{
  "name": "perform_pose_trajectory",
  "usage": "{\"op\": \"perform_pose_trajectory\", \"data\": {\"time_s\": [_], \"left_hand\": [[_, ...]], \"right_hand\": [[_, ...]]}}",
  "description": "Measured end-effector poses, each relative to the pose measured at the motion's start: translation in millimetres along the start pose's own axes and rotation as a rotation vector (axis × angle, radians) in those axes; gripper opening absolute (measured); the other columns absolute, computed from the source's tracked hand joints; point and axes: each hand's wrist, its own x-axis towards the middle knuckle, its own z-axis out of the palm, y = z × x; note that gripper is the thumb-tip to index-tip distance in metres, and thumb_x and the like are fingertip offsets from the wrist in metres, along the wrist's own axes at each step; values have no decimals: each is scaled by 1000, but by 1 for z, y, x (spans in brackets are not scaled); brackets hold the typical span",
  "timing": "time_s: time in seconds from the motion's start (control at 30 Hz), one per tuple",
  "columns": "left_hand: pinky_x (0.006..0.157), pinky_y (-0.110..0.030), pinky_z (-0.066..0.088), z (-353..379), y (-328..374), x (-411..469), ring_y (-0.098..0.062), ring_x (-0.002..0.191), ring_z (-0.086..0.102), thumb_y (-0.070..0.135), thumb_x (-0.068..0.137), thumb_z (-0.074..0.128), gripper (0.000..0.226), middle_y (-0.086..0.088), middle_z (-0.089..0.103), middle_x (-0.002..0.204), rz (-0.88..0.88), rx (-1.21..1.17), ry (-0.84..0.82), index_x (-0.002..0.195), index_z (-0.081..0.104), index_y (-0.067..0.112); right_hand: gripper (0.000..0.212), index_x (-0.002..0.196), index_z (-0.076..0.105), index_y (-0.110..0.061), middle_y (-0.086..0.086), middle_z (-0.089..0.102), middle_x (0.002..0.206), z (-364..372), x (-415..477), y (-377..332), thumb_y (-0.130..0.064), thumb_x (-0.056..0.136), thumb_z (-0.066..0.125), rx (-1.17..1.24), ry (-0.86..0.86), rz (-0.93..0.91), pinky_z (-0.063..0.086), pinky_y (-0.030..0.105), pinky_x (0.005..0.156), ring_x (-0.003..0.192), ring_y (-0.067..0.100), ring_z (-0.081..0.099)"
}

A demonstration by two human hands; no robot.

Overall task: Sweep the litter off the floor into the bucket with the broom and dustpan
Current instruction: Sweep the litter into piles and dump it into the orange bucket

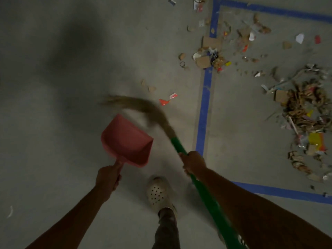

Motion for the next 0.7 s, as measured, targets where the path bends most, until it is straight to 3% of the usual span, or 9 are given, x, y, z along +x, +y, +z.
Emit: {"op": "perform_pose_trajectory", "data": {"time_s": [0.1,0.2,0.27,0.37,0.53,0.63,0.7], "left_hand": [[35,-13,22,2,15,8,-13,29,34,52,92,67,52,-12,54,57,21,-5,-21,68,56,7],[36,-15,23,10,31,10,-14,31,35,61,88,67,58,-11,54,56,48,16,-37,65,55,8],[36,-15,23,15,38,9,-14,30,34,63,87,66,62,-12,53,55,63,17,-45,65,56,7],[38,-16,24,20,47,6,-14,31,34,65,86,65,64,-12,53,55,74,-12,-83,64,55,6],[39,-17,24,23,63,-5,-16,33,33,70,84,64,68,-12,50,53,95,5,-77,61,53,7],[37,-14,22,25,76,-9,-14,29,31,66,86,64,65,-9,48,50,97,10,-64,63,53,6],[36,-13,22,27,85,-7,-13,28,31,63,88,63,64,-7,46,45,104,34,-45,63,54,5]], "right_hand": [[41,95,61,-3,12,65,76,-26,11,8,-44,100,57,447,186,223,49,30,50,54,22,58],[42,87,59,-8,9,62,70,-57,11,12,-47,101,54,670,370,313,55,36,62,56,21,59],[41,85,58,-10,8,62,71,-76,3,9,-48,101,53,776,482,324,56,37,65,58,21,59],[37,84,57,-14,7,62,72,-90,-17,-1,-46,103,50,818,573,250,52,32,56,58,19,59],[31,94,62,-14,6,64,71,-80,-37,-25,-42,102,53,639,488,17,53,31,50,52,17,59],[26,95,62,-15,5,63,70,-71,-38,-48,-40,100,58,517,288,-76,50,24,43,49,15,56],[27,94,61,-16,5,64,73,-68,-29,-64,-42,98,61,413,146,-94,54,30,51,53,16,58]]}}
